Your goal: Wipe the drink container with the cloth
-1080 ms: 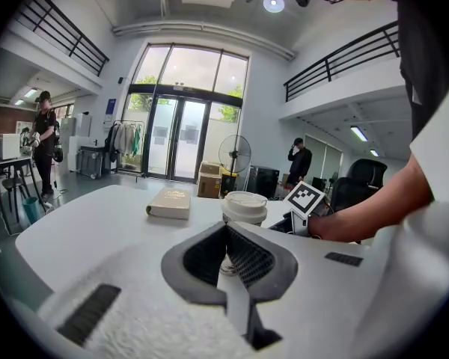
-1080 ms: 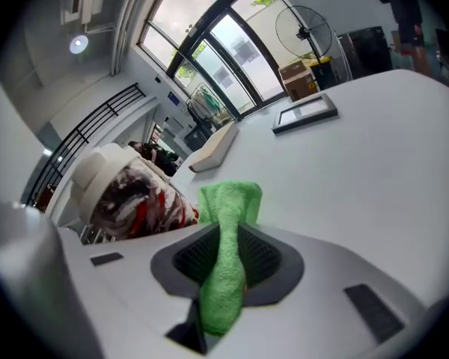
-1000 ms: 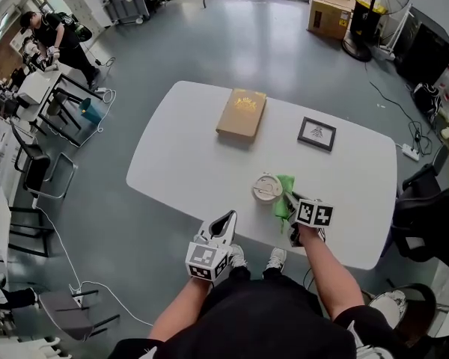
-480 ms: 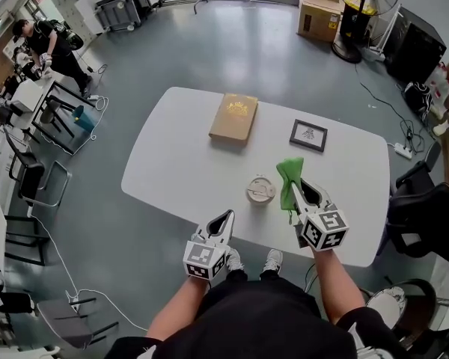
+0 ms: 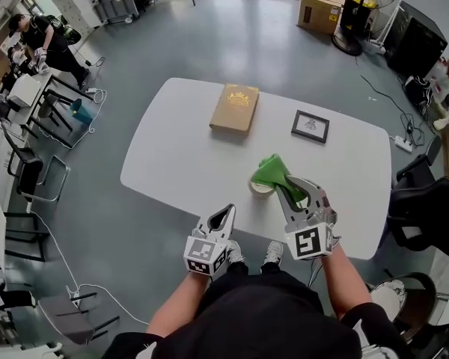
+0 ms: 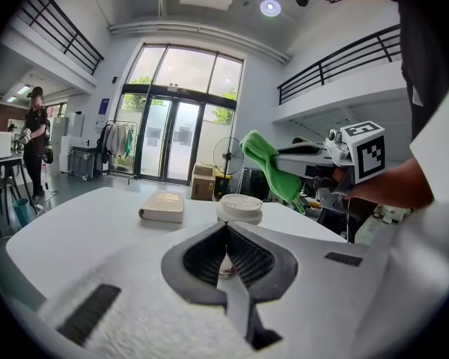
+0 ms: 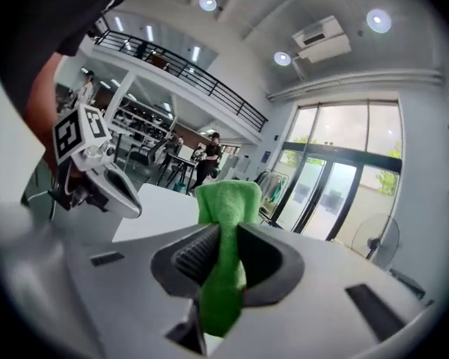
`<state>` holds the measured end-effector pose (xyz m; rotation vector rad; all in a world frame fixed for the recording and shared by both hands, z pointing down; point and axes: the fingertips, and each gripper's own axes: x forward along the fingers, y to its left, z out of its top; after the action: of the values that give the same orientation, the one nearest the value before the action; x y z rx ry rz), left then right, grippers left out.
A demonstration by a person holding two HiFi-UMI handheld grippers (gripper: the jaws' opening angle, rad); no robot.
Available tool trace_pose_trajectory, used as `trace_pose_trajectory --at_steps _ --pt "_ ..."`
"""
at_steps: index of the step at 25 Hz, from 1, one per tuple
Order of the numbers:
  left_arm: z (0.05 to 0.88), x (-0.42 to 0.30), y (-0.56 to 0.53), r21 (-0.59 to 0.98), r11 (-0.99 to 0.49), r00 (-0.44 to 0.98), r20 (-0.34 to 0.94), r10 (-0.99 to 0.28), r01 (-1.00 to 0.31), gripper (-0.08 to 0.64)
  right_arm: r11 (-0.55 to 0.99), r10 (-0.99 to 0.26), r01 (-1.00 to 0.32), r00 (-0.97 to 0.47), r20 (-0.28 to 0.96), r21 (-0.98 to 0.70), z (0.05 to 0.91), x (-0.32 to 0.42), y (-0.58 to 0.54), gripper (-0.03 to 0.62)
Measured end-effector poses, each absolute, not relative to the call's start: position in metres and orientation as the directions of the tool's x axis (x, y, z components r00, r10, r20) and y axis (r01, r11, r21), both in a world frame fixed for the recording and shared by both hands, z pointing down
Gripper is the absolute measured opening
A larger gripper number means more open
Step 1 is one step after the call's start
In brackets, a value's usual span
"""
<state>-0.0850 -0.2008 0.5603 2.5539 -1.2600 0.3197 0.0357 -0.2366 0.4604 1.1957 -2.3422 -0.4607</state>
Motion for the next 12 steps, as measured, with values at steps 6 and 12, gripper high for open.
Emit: trace_pose_trajectory --at_steps 6,12 --pt "0.566 -0.091 -0.199 0.149 -0.590 0.604 0.314 -0.732 -0.793 0.012 0.582 -0.780 -0.451 -0.546 0.306 0.677 0.488 0.001 -0.213 0.081" --pt "0.578 -0.103 -0.192 0.145 -0.610 0.620 0.326 -0.714 -0.779 0.012 0.641 -0.737 -0.400 -0.559 0.380 0.656 0.512 -0.016 -0.197 0.083"
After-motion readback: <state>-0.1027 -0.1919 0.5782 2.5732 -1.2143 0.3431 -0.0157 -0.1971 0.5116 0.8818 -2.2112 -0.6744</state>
